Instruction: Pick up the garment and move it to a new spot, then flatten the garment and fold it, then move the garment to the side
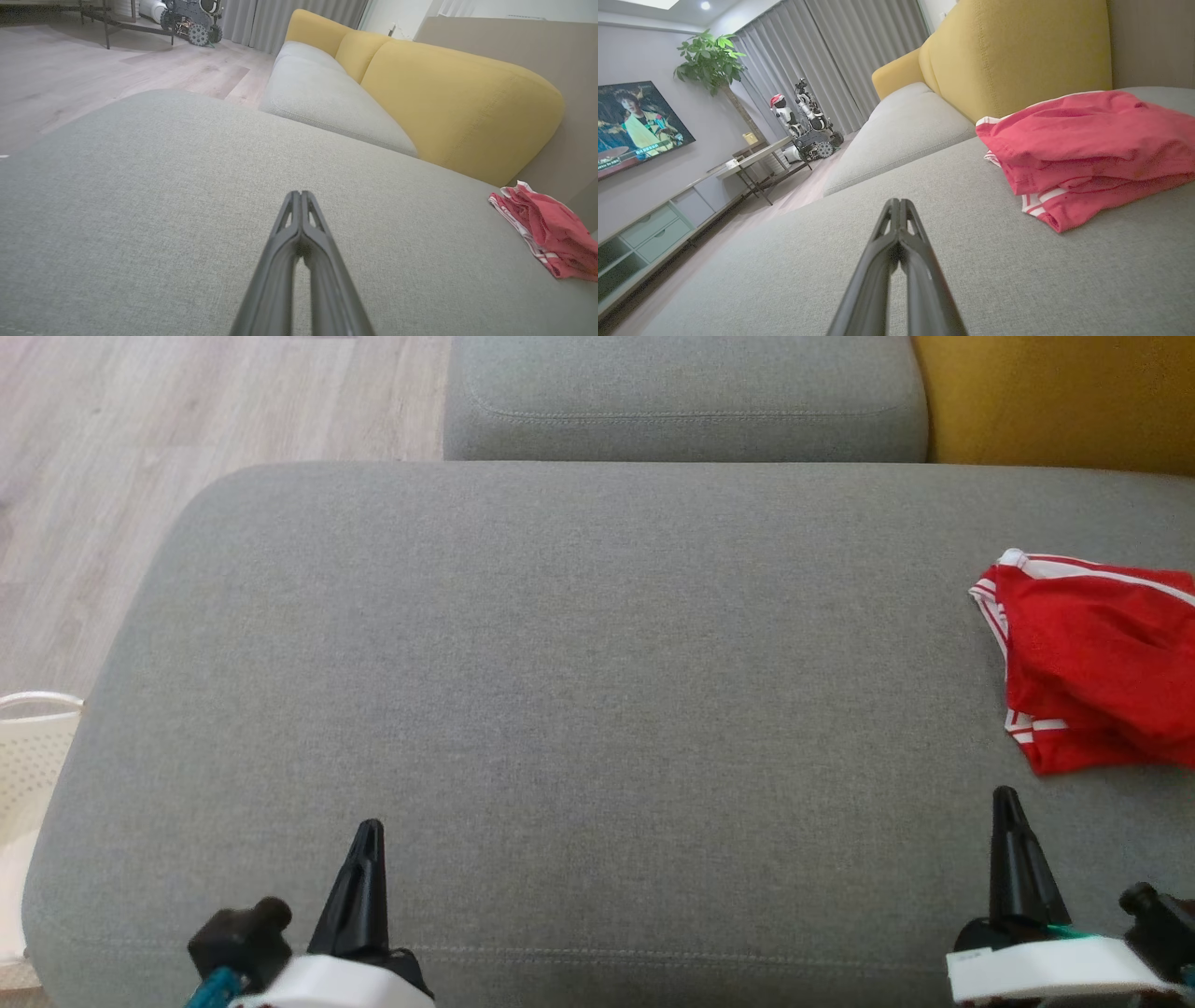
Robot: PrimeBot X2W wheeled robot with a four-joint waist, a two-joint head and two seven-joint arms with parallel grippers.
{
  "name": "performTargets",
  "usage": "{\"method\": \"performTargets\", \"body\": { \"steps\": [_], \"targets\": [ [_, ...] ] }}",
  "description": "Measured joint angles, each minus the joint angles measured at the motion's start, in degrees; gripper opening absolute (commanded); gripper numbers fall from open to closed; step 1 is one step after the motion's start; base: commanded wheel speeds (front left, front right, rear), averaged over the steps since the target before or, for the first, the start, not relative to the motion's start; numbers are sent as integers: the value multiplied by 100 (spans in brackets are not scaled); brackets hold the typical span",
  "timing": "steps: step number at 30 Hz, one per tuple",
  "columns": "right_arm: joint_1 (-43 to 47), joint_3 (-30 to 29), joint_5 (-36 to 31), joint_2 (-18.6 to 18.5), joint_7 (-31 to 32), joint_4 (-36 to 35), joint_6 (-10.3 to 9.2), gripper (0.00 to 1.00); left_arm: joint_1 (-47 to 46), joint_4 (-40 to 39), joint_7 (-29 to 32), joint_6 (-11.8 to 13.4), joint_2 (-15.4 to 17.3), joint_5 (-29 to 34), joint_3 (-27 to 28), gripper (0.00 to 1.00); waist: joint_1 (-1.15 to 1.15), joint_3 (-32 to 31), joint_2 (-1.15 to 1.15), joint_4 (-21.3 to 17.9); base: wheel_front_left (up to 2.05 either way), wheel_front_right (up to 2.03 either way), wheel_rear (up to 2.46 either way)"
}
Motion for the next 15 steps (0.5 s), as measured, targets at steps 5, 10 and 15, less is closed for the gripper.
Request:
{"method": "performTargets", "body": {
  "steps": [5, 10, 15],
  "targets": [
    [-5, -34, 356, -3, 52, 8, 0, 0, -40, 59, 82, -52, 8, -361, 52, 0, 0, 7, 0, -27, 0, 0, 0],
    [-52, -70, 714, -7, 149, 30, 0, 0, -120, 124, 154, -99, 21, -724, 82, 0, 0, 13, 0, -55, 0, 0, 0],
    [-124, -94, 975, -12, 201, 32, 0, 0, -159, 171, 197, -151, 26, -1005, 127, 0, 0, 19, 0, -76, 0, 0, 0]
  ]
}}
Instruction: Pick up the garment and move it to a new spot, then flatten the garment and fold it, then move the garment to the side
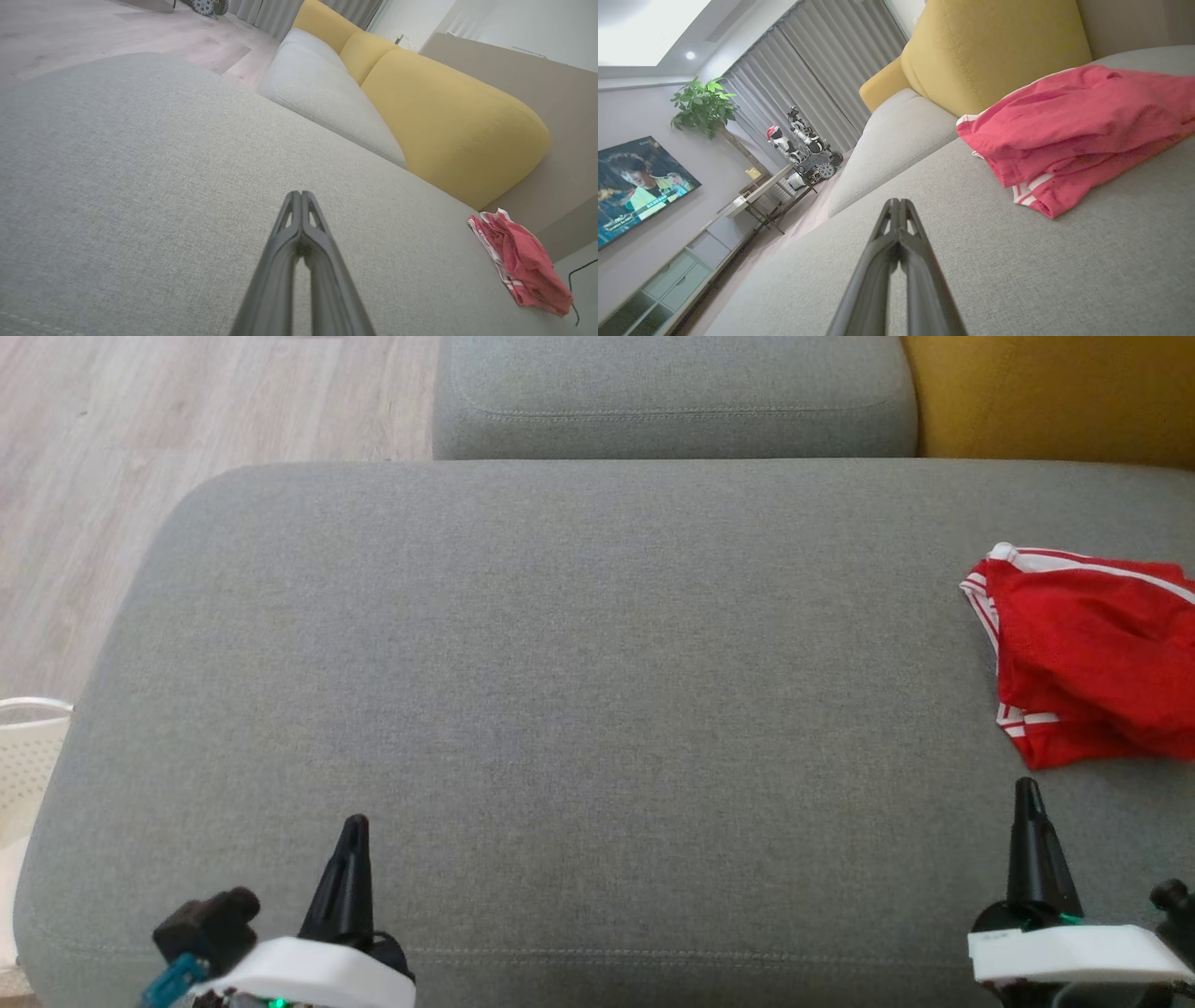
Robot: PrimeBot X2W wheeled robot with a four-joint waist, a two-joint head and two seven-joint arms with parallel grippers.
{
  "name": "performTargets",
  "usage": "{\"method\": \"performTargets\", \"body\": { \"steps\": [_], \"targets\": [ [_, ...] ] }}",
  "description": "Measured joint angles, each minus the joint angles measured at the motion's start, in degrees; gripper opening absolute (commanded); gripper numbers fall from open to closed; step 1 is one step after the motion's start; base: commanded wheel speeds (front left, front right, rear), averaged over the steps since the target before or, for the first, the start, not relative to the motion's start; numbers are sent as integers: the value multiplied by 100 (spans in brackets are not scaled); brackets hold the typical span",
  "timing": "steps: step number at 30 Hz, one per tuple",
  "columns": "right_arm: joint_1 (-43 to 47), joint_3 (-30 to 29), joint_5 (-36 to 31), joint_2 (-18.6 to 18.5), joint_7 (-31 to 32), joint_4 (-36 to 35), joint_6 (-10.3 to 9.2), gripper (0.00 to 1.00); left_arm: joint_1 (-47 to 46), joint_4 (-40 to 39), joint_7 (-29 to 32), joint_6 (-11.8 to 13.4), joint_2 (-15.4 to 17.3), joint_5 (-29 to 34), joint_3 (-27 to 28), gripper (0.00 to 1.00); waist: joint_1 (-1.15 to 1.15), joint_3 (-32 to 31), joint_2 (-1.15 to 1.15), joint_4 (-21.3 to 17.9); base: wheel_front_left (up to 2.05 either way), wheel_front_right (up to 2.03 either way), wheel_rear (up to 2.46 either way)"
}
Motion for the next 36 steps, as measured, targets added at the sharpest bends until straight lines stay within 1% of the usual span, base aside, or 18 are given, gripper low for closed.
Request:
{"method": "performTargets", "body": {
  "steps": [18, 29, 35, 36],
  "targets": [
    [-135, -121, 1267, -12, 255, 30, 0, 0, -215, 196, 259, -149, 15, -1278, 249, 0, 0, 26, 0, -99, 0, 0, 0],
    [-249, -210, 2018, -25, 420, 63, 0, 0, -348, 313, 436, -289, 20, -2048, 382, 0, 0, 41, 0, -159, 0, 0, 0],
    [-315, -253, 2430, -30, 522, 88, 0, 0, -413, 400, 511, -304, 23, -2469, 487, 0, 0, 49, 0, -193, 0, 0, 0],
    [-338, -261, 2513, -31, 550, 89, 0, 0, -426, 404, 536, -339, 24, -2536, 497, 0, 0, 51, 0, -198, 0, 0, 0]
  ]
}}
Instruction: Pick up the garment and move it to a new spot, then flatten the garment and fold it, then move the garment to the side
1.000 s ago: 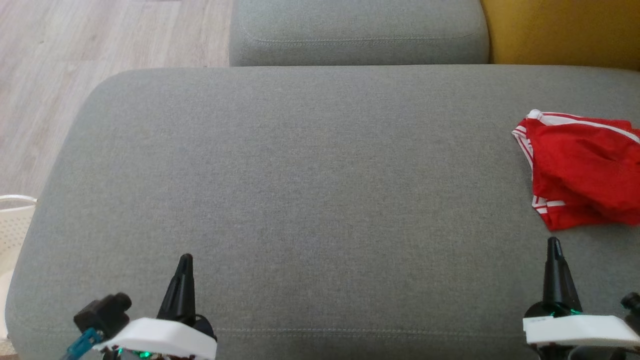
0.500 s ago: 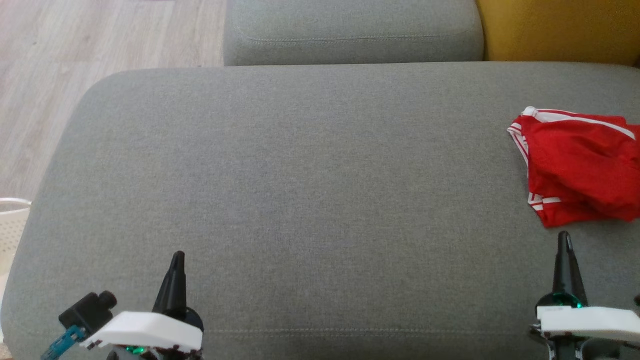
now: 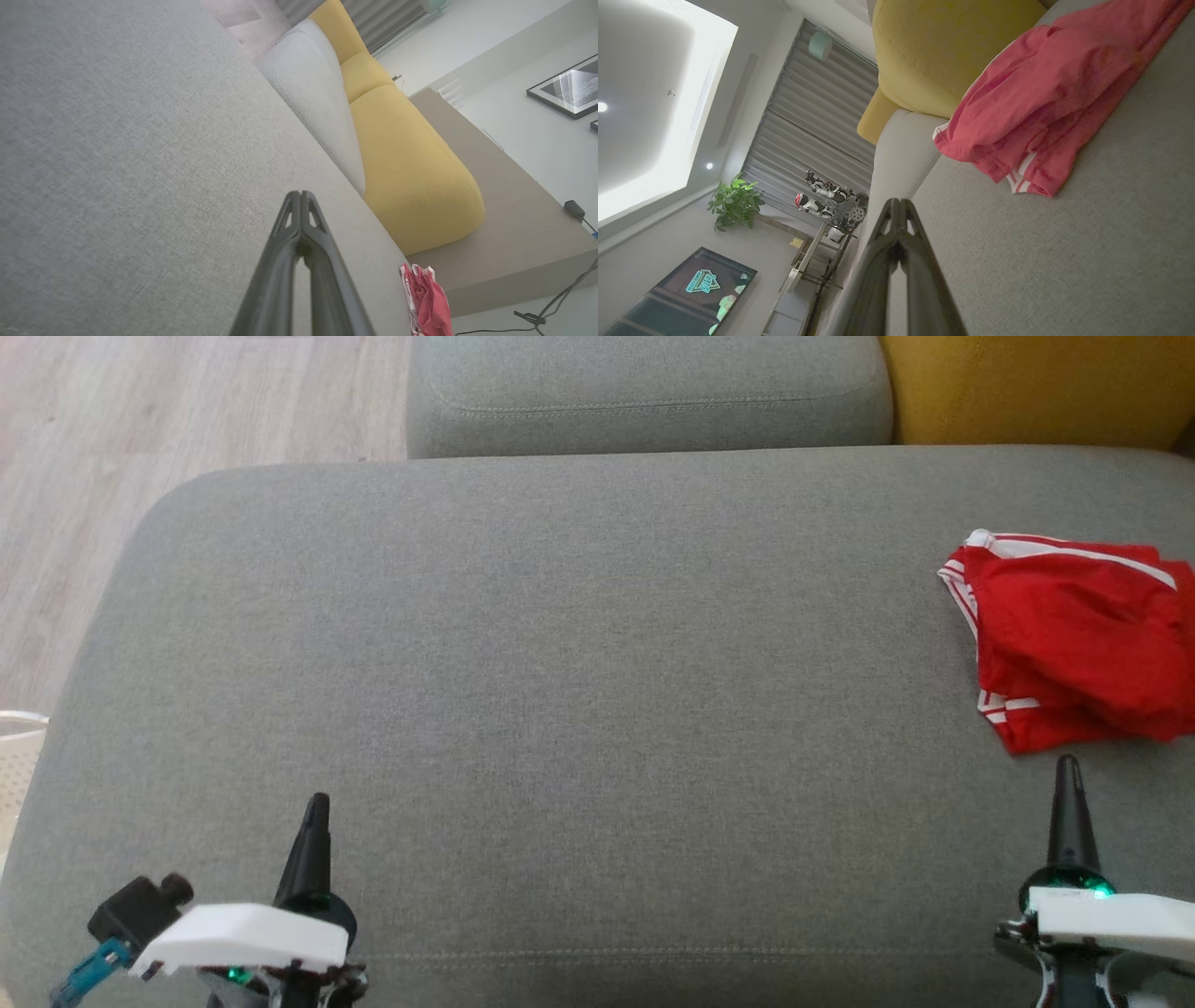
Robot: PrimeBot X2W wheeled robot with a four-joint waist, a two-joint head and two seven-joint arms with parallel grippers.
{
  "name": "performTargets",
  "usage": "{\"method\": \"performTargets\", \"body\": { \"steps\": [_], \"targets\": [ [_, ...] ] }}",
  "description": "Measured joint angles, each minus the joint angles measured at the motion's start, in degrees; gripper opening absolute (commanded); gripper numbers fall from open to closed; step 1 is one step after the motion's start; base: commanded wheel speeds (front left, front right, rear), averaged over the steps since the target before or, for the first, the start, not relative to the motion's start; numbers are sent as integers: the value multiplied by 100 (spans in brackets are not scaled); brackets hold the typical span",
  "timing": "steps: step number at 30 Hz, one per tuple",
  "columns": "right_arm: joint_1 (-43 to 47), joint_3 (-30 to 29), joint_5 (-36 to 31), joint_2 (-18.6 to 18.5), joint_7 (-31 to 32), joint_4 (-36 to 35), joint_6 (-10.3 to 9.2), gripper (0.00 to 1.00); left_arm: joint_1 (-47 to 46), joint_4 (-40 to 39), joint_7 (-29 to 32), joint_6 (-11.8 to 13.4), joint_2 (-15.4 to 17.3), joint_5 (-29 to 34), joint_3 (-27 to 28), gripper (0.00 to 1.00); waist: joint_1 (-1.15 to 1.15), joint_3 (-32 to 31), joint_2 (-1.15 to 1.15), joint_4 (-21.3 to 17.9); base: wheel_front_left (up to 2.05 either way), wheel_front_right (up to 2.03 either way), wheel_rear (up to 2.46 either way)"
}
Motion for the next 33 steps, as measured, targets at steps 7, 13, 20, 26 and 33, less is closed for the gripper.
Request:
{"method": "performTargets", "body": {
  "steps": [7, 13, 20, 26, 33],
  "targets": [
    [-20, -81, 553, -2, 107, 15, 0, 0, -96, 74, 138, -63, 1, -559, 118, 0, 0, 11, 0, -44, 0, 0, 0],
    [-136, -126, 945, -4, 201, 24, 0, 0, -158, 155, 226, -114, 2, -965, 191, 0, 0, 19, 0, -77, 0, 0, 0],
    [-155, -188, 1430, -5, 309, 35, 0, 0, -275, 225, 341, -169, 2, -1445, 320, 0, 0, 29, 0, -115, 0, 0, 0],
    [-255, -240, 1756, -7, 406, 54, 0, 0, -337, 303, 425, -214, 1, -1783, 378, 0, 0, 36, 0, -143, 0, 0, 0],
    [-271, -307, 2268, -8, 510, 69, 0, 0, -407, 387, 532, -313, 1, -2264, 506, 0, 0, 46, 0, -181, 0, 0, 0]
  ]
}}
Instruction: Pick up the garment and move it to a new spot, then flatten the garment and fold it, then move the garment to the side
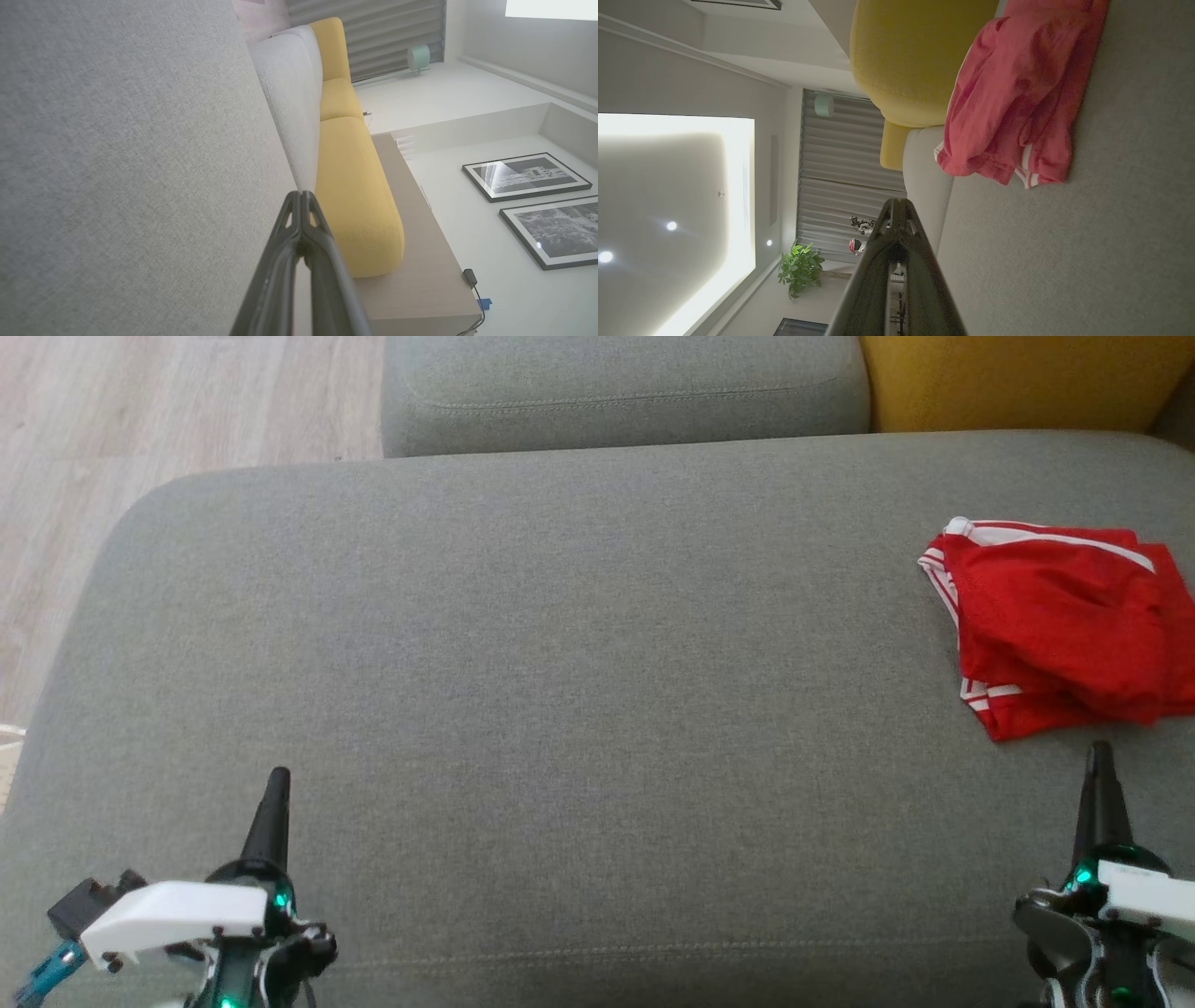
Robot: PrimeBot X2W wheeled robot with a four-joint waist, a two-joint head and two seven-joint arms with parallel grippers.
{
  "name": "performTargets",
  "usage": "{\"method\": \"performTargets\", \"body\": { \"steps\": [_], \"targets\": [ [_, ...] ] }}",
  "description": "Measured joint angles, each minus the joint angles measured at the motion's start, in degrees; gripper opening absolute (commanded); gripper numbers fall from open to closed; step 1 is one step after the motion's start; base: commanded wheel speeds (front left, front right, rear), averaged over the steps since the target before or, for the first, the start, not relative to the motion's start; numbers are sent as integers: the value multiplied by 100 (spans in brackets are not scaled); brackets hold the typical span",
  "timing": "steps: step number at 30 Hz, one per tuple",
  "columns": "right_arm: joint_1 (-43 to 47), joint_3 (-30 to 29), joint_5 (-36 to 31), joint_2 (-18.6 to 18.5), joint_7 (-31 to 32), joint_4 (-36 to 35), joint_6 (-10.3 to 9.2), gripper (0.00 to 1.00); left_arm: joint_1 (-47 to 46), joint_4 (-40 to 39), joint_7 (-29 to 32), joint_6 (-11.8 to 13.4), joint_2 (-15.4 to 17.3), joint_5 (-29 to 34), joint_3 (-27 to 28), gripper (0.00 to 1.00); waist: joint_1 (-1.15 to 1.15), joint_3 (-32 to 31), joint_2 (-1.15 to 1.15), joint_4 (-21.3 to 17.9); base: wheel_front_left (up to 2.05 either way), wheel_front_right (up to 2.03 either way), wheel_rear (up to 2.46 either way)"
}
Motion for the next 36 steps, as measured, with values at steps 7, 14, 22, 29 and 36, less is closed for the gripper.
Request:
{"method": "performTargets", "body": {
  "steps": [7, 14, 22, 29, 36],
  "targets": [
    [-112, -57, 448, -1, 101, 22, 0, 0, -96, 62, 136, -59, -1, -477, 82, 0, 0, 10, 0, -38, 0, 0, 0],
    [-182, -143, 898, -1, 229, 49, 0, 0, -192, 153, 248, -103, -3, -947, 224, 0, 0, 19, 0, -77, 0, 0, 0],
    [-214, -207, 1430, -1, 349, 52, 0, 0, -303, 229, 352, -196, -8, -1444, 336, 0, 0, 29, 0, -113, 0, 0, 0],
    [-216, -223, 1437, -1, 352, 53, 0, 0, -316, 231, 393, -196, -13, -1443, 370, 0, 0, 29, 0, -113, 0, 0, 0],
    [-216, -235, 1437, 0, 366, 53, 0, 0, -317, 232, 400, -196, -18, -1443, 386, 0, 0, 28, 0, -113, 0, 0, 0]
  ]
}}
